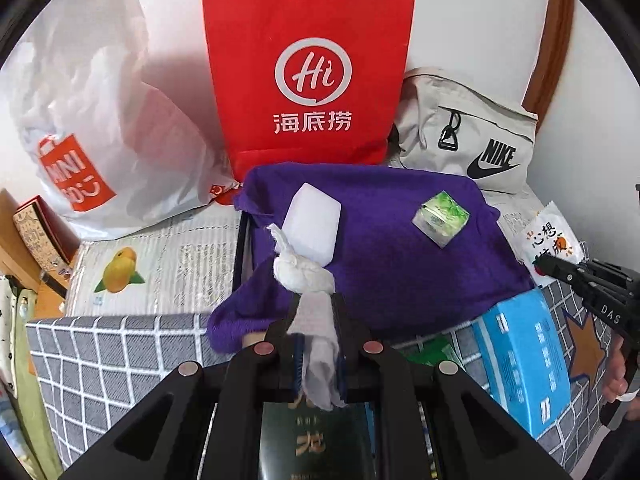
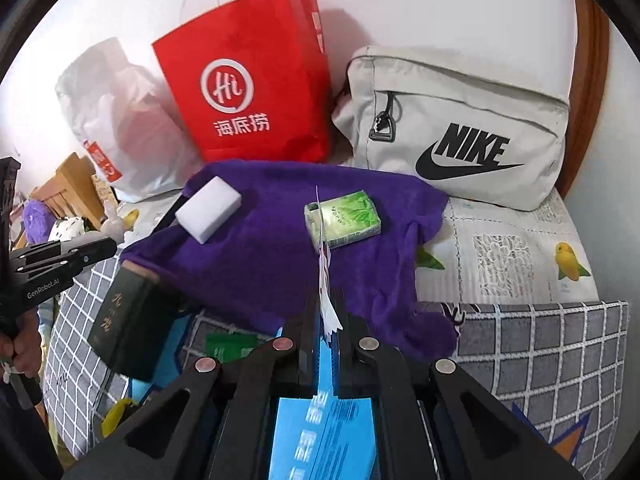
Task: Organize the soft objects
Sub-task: 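Lower white cloth and orange-print packet onto purple towel and open both grippers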
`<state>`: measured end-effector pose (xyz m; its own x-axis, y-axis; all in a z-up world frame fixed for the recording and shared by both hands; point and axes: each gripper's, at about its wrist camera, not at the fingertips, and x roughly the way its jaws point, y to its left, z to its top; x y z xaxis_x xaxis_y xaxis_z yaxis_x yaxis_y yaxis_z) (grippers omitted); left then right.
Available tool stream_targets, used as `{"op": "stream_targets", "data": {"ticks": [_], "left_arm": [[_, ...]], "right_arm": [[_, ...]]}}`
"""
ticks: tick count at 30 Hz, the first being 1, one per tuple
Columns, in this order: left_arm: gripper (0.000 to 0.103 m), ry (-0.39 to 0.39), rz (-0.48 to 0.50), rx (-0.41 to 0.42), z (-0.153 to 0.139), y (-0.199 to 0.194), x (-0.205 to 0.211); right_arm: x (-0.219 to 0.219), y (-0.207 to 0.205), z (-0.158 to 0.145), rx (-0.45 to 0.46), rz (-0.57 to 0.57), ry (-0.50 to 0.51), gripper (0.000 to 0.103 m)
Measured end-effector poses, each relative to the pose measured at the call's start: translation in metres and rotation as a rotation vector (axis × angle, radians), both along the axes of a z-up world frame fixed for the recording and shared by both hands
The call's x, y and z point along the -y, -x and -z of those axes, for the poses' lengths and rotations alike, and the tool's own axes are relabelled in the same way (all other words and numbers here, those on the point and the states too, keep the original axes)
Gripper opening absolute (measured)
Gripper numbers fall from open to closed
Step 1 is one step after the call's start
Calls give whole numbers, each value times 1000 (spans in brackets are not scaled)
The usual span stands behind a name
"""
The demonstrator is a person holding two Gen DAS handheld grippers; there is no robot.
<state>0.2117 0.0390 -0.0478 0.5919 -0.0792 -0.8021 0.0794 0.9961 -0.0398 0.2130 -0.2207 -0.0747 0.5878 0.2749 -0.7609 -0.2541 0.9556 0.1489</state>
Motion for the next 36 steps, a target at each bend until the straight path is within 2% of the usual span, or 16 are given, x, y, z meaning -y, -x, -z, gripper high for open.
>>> {"op": "stream_targets", "data": {"ticks": [5, 14, 23, 33, 36], "left_arm": [[12, -4, 18, -21, 9, -23, 3], [12, -6, 42, -112, 38, -55, 9], [13, 8, 56, -177, 52, -67, 11], [13, -3, 44, -206, 59, -74, 9], [19, -5, 47, -219, 62, -74, 9]], "right_arm": [[1, -25, 15, -35, 6, 1, 4], [8, -58, 41, -100, 22, 18, 5], [10, -72, 61, -176, 7, 6, 5], [8, -79, 71, -219, 3, 14, 7], [9, -79, 70, -218, 3, 11, 7]]}}
